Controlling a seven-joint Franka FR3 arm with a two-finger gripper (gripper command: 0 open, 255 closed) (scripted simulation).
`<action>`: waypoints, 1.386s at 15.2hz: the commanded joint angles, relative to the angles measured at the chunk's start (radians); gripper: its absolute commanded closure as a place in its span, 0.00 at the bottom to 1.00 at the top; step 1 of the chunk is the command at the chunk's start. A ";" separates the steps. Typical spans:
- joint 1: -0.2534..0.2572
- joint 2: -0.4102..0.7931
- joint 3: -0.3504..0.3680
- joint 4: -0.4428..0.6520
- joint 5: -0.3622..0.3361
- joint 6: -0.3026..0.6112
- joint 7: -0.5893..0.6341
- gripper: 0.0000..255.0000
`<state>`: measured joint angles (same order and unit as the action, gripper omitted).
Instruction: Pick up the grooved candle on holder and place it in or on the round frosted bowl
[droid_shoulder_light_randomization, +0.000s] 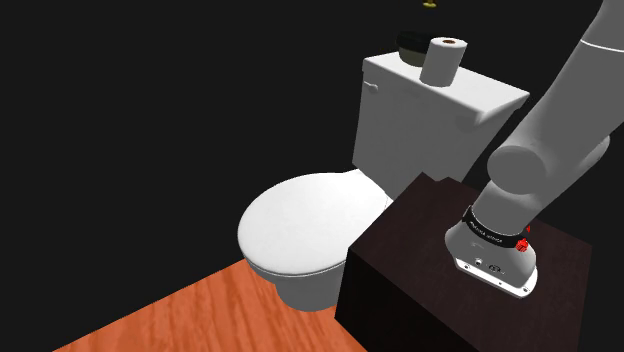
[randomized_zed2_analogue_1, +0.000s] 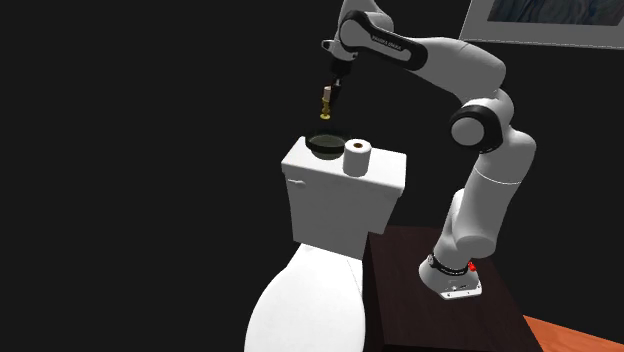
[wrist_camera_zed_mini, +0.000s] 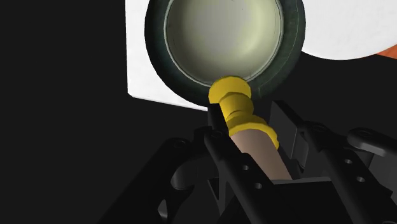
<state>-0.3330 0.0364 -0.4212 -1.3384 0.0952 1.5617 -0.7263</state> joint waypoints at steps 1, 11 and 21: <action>0.003 -0.036 0.001 -0.072 -0.015 0.039 -0.004 1.00; 0.011 -0.095 0.012 -0.278 -0.041 0.191 0.004 1.00; 0.012 -0.109 0.014 -0.344 -0.047 0.245 0.005 1.00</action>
<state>-0.3207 -0.0726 -0.4069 -1.6824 0.0487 1.8060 -0.7217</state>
